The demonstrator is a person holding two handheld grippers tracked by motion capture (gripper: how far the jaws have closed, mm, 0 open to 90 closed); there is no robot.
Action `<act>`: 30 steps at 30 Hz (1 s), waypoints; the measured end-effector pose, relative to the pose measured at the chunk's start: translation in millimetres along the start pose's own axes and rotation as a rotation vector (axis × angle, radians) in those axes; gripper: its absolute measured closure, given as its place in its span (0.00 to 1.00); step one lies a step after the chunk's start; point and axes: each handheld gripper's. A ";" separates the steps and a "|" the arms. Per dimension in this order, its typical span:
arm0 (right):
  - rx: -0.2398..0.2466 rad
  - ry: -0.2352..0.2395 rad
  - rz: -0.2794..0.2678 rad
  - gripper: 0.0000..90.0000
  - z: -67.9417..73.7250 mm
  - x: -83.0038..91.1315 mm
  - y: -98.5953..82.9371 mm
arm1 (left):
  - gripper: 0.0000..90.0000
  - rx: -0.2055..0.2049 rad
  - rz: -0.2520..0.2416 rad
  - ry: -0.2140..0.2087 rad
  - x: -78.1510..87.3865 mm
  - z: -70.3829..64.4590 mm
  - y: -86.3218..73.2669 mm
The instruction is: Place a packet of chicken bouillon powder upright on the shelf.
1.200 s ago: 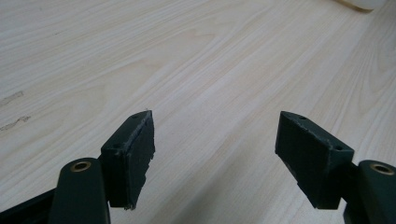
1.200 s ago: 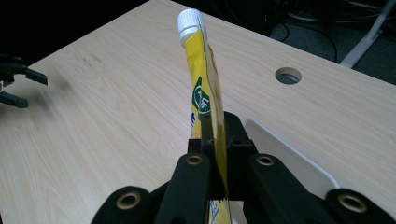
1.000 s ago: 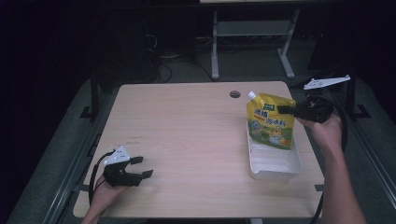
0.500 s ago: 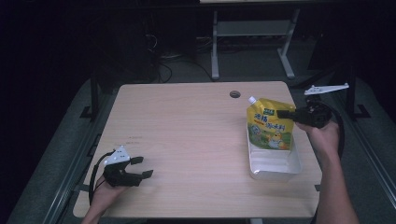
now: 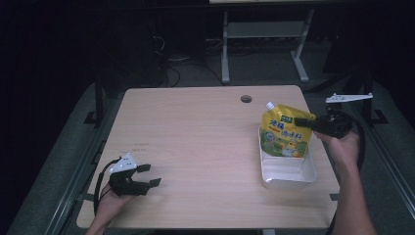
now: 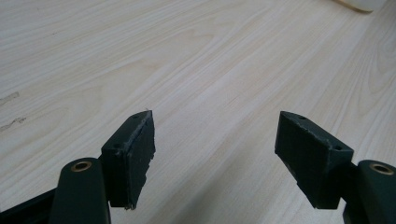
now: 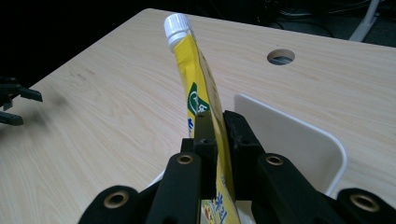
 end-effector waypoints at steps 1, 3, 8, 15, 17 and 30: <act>-0.004 -0.002 0.000 0.91 -0.9 -0.2 -1.6 | 0.31 -0.001 0.001 0.000 -0.3 -0.2 0.1; -0.012 0.000 -0.011 0.90 -2.5 0.3 -4.9 | 0.31 -0.003 0.000 -0.002 -0.7 -0.5 0.4; -0.017 0.003 -0.007 0.89 -4.0 0.8 -8.3 | 0.31 0.000 0.000 -0.003 -1.4 -0.7 0.5; -0.018 0.005 -0.012 0.85 -3.6 0.7 -10.6 | 0.31 -0.001 0.000 -0.004 -1.0 -0.3 0.4; -0.022 0.007 -0.014 0.84 -3.9 0.4 -11.5 | 0.31 0.001 0.001 -0.003 -0.7 -0.2 0.2; -0.034 0.014 -0.042 0.66 -4.2 7.0 -16.9 | 0.31 0.003 -0.001 -0.001 0.1 0.8 -0.1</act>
Point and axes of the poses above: each handheld gripper's, and its own axes: x roughly backward along the jaws, y roughly out of its top, z roughly to its left, and after that the axes turned 15 degrees about z, right-handed
